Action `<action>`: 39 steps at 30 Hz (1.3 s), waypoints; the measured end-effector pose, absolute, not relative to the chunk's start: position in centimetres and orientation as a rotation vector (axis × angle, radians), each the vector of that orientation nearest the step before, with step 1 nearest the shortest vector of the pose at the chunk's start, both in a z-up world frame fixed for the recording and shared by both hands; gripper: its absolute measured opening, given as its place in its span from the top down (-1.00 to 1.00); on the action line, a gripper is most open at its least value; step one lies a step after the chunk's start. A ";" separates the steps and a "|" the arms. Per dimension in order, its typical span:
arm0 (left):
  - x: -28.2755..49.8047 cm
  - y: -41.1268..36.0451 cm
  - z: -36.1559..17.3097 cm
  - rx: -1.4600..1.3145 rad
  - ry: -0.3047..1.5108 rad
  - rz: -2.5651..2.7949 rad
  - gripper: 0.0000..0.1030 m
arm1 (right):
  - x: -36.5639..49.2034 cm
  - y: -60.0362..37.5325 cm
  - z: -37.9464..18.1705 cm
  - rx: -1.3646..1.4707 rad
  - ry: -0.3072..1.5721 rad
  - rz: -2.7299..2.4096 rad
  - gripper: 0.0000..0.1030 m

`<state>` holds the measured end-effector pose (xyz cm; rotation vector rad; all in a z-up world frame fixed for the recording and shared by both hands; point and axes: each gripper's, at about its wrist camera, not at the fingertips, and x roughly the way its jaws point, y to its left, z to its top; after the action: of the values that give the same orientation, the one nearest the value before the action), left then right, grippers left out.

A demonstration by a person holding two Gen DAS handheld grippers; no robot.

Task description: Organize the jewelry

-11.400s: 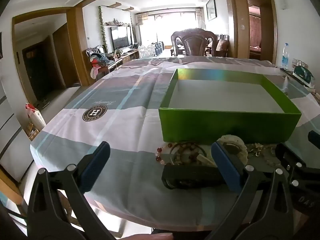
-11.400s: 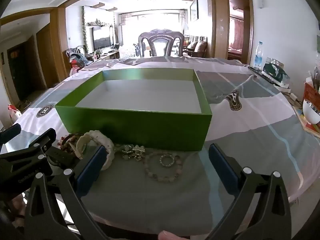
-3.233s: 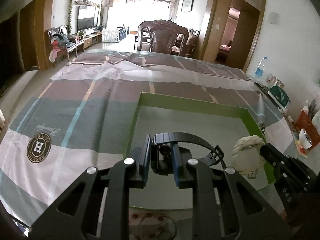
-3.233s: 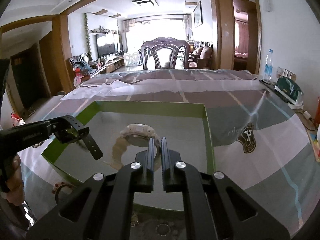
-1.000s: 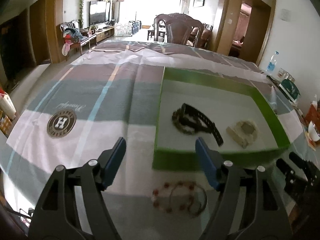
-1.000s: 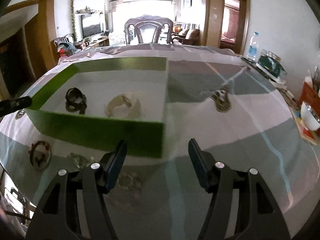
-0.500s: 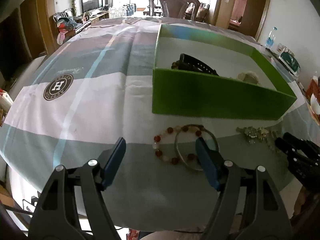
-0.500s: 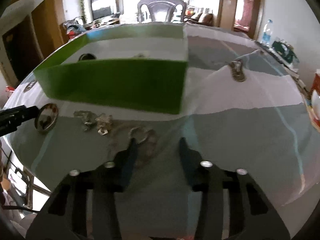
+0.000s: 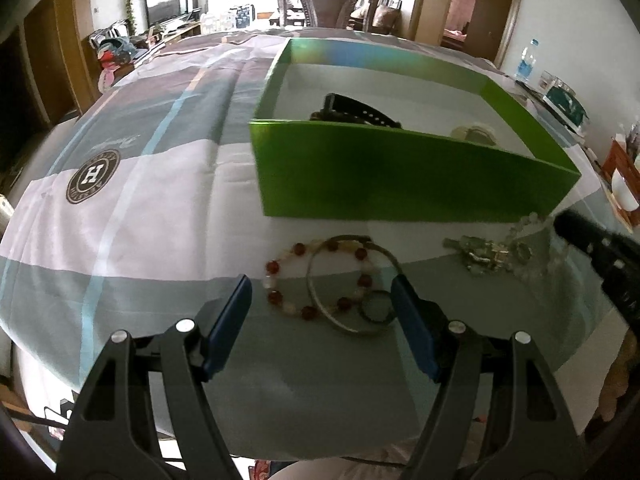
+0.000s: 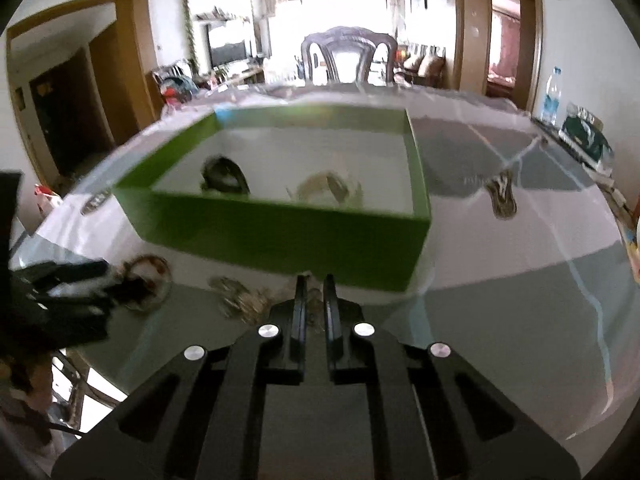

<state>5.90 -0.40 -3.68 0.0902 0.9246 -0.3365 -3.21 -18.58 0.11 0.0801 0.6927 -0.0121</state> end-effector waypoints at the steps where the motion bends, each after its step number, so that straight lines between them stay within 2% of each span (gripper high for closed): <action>1: 5.9 -0.6 -3.7 0.094 0.925 -0.341 -0.40 | -3.4 -18.5 0.6 0.079 0.677 -0.005 0.84; 9: 5.8 -1.1 -4.0 0.100 0.931 -0.345 -0.42 | -2.9 -18.7 -0.3 0.078 0.713 -0.018 0.81; 10: 5.8 -1.0 -4.1 0.099 0.931 -0.343 -0.42 | -2.8 -18.5 -0.7 0.075 0.725 -0.012 0.70; 12: 5.9 -1.1 -4.1 0.098 0.934 -0.340 -0.42 | -2.6 -17.9 -1.3 0.072 0.738 0.009 0.30; 14: 5.8 -1.1 -4.2 0.099 0.935 -0.341 -0.45 | -2.3 -17.0 -2.0 0.070 0.754 0.040 0.16; 27: 5.8 -0.8 -4.5 0.096 0.942 -0.344 -0.51 | 0.4 -14.4 -4.3 0.050 0.806 0.115 0.15; 28: 5.8 -0.8 -4.5 0.095 0.943 -0.344 -0.51 | 0.5 -14.4 -4.5 0.051 0.811 0.120 0.17; 29: 5.8 -0.8 -4.6 0.095 0.944 -0.345 -0.51 | 0.6 -14.5 -4.5 0.055 0.816 0.124 0.35; 30: 5.8 -0.8 -4.6 0.096 0.945 -0.345 -0.52 | 0.7 -14.6 -4.6 0.067 0.815 0.136 0.42; 39: 5.9 -0.6 -4.6 0.096 0.941 -0.339 -0.52 | -0.2 -16.6 -3.4 0.100 0.779 0.098 0.55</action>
<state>5.90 -0.65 -4.59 0.0957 0.9406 -0.3392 -0.22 -16.57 -3.38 0.0998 0.7794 0.0984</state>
